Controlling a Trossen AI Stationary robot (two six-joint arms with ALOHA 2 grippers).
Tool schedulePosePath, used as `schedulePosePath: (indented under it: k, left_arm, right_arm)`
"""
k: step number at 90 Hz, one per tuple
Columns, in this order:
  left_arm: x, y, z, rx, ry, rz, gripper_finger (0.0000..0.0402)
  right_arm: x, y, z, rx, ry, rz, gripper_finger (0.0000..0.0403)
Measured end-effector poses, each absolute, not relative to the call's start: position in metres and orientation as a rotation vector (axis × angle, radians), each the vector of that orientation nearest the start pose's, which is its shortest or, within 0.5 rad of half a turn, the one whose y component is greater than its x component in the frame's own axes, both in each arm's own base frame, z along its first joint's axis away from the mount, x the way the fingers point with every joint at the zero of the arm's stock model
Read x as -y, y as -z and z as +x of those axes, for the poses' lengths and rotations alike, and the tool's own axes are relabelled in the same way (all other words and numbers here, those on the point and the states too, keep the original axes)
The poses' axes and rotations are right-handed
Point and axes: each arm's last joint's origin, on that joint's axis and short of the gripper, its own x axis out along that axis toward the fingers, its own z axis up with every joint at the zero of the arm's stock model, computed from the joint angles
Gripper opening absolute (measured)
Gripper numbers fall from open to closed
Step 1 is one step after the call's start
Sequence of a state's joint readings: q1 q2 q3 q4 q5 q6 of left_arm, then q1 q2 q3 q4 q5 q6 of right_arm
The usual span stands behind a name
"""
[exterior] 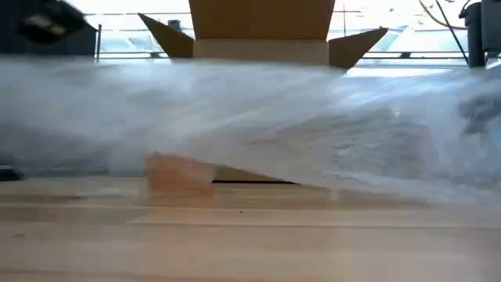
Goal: Wrap mug
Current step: Wrap the orange mug with transparent bubble wrap
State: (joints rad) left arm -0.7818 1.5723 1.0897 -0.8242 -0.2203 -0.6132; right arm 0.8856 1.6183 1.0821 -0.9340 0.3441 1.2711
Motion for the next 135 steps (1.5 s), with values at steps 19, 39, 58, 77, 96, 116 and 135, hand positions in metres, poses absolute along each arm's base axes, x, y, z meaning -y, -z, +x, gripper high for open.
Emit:
schedulePosePath:
  k: [19,39,58,77,96,116,135]
  left_arm:
    - [0.204,-0.214,0.206,-1.24,0.102,0.082,0.0]
    - [0.193,-0.214,0.216,-1.255,0.04,-0.005,0.0038]
    - [0.181,-0.213,0.225,-1.313,0.006,-0.105,0.0138]
    - [0.168,-0.223,0.228,-1.334,0.071,-0.132,0.0227]
    - [0.152,-0.263,0.216,-1.168,-0.009,-0.1,0.0249]
    - [0.141,-0.277,0.201,-1.158,-0.039,-0.144,0.025]
    - [0.138,-0.275,0.187,-1.165,-0.191,-0.023,0.025]
  right_arm:
    - [-0.219,-0.172,0.193,-1.218,0.455,0.206,0.0046]
    - [-0.217,-0.165,0.194,-1.216,0.553,0.254,0.0093]
    - [-0.215,-0.167,0.195,-1.163,0.581,0.263,0.0168]
    - [-0.216,-0.169,0.2,-1.041,0.593,0.281,0.0211]
    - [-0.216,-0.17,0.203,-0.963,0.589,0.269,0.0216]
    - [-0.216,-0.17,0.204,-0.931,0.596,0.261,0.0213]
    - [-0.216,-0.171,0.204,-0.925,0.596,0.26,0.0213]
